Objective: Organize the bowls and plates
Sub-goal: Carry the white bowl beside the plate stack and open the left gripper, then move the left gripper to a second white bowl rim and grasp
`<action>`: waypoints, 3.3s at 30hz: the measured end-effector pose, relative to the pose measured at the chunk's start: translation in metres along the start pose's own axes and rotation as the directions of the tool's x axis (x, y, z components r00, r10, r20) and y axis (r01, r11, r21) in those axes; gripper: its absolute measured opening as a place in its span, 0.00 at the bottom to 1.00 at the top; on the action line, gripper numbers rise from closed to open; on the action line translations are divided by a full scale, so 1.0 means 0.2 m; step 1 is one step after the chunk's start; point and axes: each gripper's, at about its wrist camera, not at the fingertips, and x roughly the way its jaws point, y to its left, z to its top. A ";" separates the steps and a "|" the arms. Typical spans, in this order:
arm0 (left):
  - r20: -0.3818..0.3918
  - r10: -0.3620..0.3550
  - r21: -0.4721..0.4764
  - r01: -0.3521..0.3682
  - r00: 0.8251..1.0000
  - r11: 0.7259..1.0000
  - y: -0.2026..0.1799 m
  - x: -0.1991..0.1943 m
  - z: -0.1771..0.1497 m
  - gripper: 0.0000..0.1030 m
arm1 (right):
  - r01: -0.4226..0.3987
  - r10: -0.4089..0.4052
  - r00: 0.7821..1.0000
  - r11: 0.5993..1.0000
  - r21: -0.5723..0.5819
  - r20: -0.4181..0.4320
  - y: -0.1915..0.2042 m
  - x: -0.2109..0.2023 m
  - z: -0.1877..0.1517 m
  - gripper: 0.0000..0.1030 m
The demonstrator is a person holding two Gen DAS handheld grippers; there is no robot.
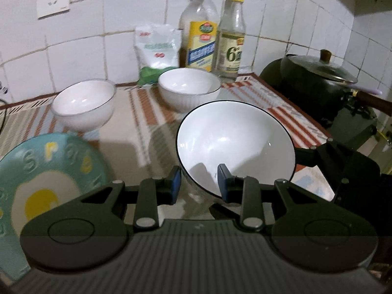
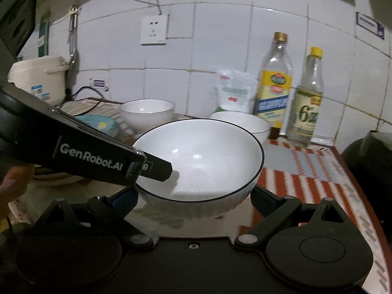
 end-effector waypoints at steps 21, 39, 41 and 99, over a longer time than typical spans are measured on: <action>-0.037 0.028 -0.040 -0.029 0.999 0.999 0.16 0.07 -0.04 0.40 | -0.018 0.021 0.998 0.999 0.045 -0.059 0.09 0.18 0.01 0.97; 0.025 -0.067 0.048 0.066 0.997 0.997 0.16 -0.37 0.02 0.79 | 0.059 -0.057 0.996 0.997 0.041 -0.066 0.08 -0.25 0.10 0.99; 0.030 -0.077 0.055 0.075 0.997 0.996 0.17 -0.41 0.03 0.81 | 0.061 -0.059 0.997 0.997 0.039 -0.059 0.07 -0.29 0.12 0.99; -0.094 -0.130 -0.286 0.098 0.987 0.953 0.45 0.73 0.71 0.38 | -0.008 0.133 0.975 0.819 0.574 -0.177 -0.84 0.81 0.36 0.34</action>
